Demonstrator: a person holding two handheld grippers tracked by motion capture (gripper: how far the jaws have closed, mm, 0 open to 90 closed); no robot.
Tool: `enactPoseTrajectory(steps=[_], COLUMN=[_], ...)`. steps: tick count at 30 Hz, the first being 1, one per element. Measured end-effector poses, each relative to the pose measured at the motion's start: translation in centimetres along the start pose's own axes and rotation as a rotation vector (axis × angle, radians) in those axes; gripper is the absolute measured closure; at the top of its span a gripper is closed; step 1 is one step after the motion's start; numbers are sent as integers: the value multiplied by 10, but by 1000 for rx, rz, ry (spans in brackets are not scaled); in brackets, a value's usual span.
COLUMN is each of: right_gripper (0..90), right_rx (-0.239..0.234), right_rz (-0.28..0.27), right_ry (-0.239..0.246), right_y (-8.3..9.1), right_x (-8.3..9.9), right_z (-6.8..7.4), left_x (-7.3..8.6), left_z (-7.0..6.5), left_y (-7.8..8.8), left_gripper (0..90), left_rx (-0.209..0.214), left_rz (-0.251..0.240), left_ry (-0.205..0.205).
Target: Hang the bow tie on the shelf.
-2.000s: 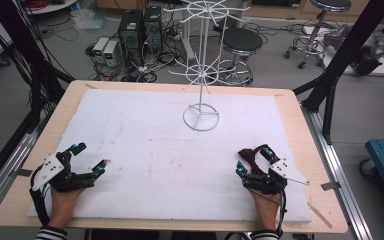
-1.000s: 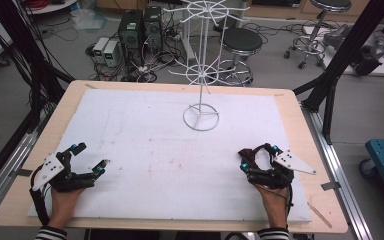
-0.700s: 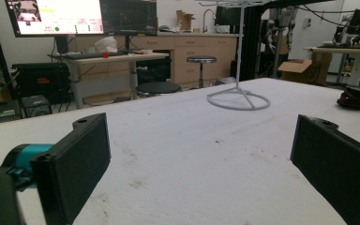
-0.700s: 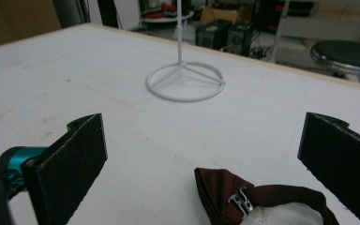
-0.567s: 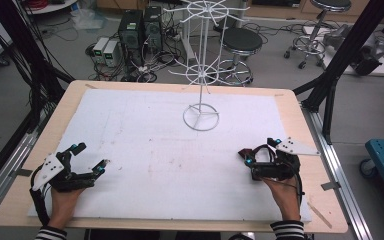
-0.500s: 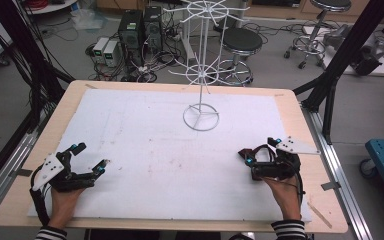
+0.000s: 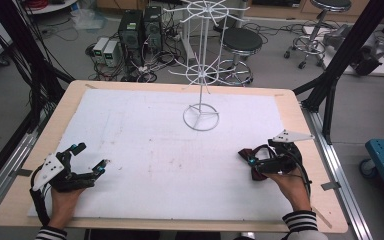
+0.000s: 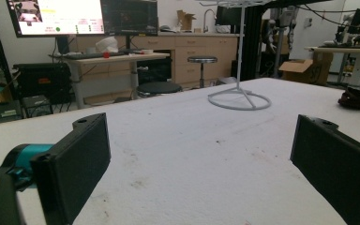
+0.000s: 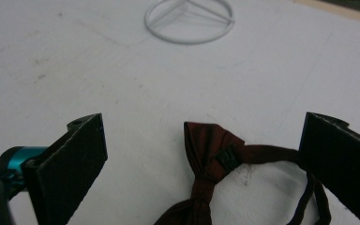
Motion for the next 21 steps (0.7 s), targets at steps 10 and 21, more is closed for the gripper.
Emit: enactPoseTrajectory(steps=[10,21], right_gripper=[8,43], right_rx=[3,-5], right_rz=[189,276], right_ry=[-30,-57], right_y=[-13,-22], right_x=[0,0], right_z=[-10,-15], left_x=[0,0], left_z=[0,0], left_y=[0,0], left_gripper=[56,56], left_rx=[0,0], left_rz=[0,-1], left_ry=[-2,-1])
Point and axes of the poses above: each handheld gripper's, and its own axes: y roughly backward along the jaws, x roughly out of its underside, z roughly to its left, the point moved 2 cm from there along -y, roughly forward along the jaws, and after that the axes turned 14 degrees about -x, right-handed, at the moved point
